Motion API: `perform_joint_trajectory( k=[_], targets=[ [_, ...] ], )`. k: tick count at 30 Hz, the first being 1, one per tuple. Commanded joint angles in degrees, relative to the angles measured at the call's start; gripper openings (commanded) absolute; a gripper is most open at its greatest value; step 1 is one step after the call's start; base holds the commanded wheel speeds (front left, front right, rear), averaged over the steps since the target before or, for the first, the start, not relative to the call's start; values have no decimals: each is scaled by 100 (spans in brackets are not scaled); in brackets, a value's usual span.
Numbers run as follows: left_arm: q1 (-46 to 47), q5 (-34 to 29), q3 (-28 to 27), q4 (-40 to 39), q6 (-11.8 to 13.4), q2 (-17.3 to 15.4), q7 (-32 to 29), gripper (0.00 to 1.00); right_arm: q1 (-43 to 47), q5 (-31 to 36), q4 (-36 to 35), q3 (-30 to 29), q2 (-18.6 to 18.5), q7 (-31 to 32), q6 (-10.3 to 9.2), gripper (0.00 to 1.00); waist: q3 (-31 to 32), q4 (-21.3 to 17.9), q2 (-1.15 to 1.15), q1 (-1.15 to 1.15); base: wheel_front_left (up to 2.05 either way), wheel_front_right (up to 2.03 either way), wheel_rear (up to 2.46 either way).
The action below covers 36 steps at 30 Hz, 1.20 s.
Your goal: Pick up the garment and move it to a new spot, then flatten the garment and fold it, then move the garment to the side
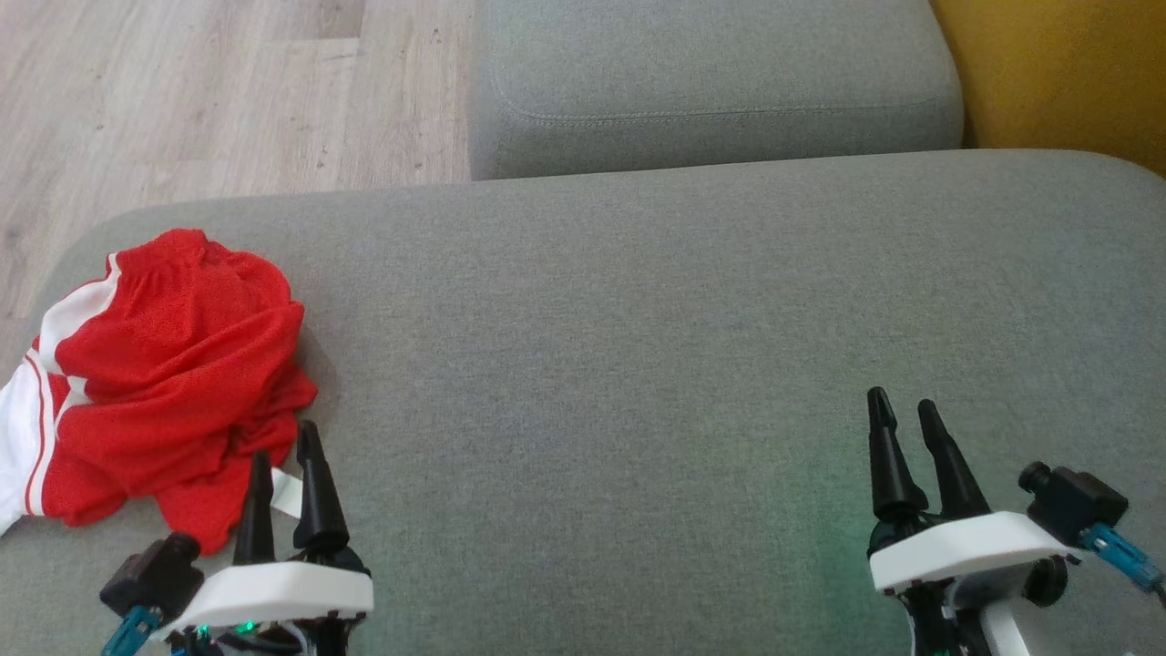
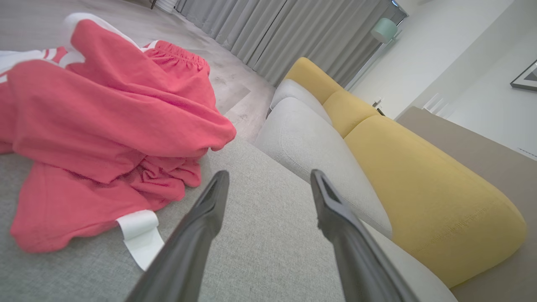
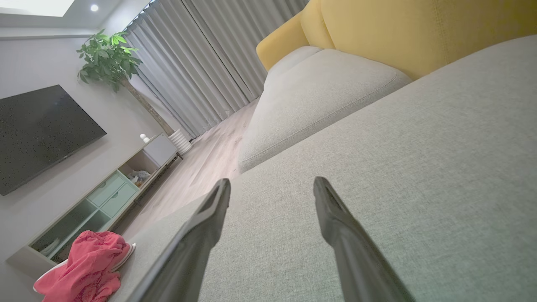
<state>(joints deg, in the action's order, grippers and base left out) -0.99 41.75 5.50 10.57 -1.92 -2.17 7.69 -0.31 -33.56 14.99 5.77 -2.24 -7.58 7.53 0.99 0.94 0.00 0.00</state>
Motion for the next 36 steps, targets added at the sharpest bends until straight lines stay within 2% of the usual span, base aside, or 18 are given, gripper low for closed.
perform_joint_trajectory(
  k=[1,17,36],
  targets=[
    [165,-195,-73,-241,35,-56,76,100,-273,217,-222,153,-48,-92,-3,100,6,4,0,0,0,0,0],
    [126,-1174,79,-290,140,-62,331,100,-278,1159,-165,287,-54,-345,-3,100,64,15,0,0,0,0,0],
    [148,-2462,297,-222,372,-69,655,100,-298,2735,64,374,-62,-666,-4,100,107,51,0,0,0,0,0]
  ],
)
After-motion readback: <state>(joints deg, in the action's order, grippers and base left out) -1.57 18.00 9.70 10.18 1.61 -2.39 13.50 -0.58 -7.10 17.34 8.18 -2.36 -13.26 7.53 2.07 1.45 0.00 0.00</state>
